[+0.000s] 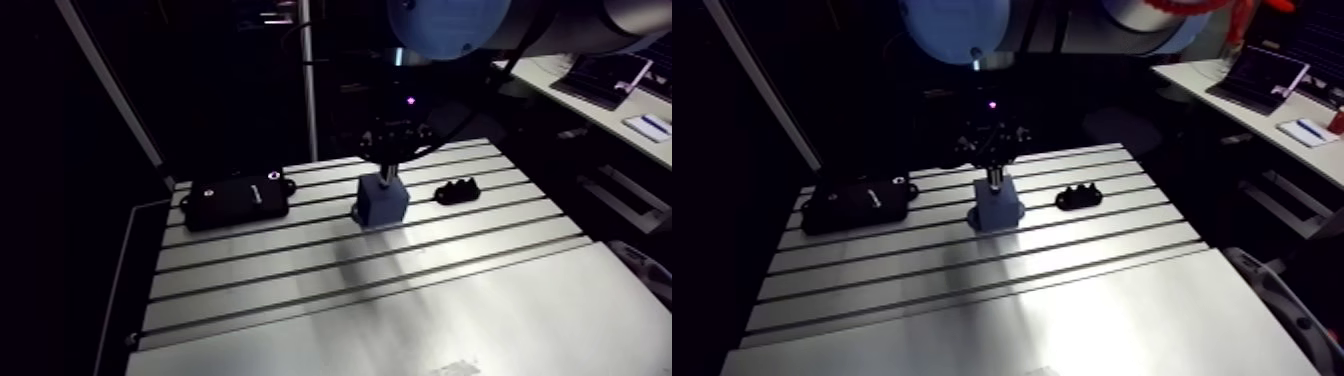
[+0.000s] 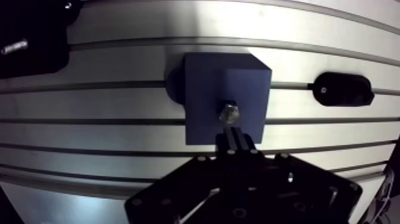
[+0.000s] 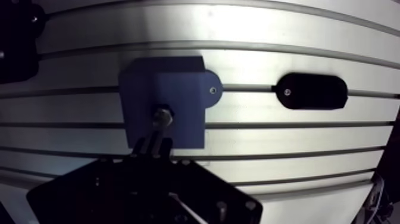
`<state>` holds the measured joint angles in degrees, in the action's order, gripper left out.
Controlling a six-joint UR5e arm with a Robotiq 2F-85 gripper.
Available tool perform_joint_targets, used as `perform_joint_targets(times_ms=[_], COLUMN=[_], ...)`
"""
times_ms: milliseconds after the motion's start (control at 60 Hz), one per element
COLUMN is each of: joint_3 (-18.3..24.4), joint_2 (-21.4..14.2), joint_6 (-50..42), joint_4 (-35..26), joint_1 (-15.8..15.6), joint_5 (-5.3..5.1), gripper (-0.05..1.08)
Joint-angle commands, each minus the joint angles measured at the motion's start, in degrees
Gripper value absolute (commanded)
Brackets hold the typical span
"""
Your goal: Pick up the M10 bolt and insert it into the hex recess until seated.
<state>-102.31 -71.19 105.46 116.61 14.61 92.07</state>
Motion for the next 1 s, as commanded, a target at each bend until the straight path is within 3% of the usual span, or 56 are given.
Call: perform_joint_targets(times_ms=[17,1000], joint_3=[0.2,0.7], joint_2=[0.6,2.2], joint_6=[0.1,0.4], joint_4=[0.2,0.5], joint_1=[0.0,-0.1], joint_5=[0.08,0.08], gripper=[1.08,1.08])
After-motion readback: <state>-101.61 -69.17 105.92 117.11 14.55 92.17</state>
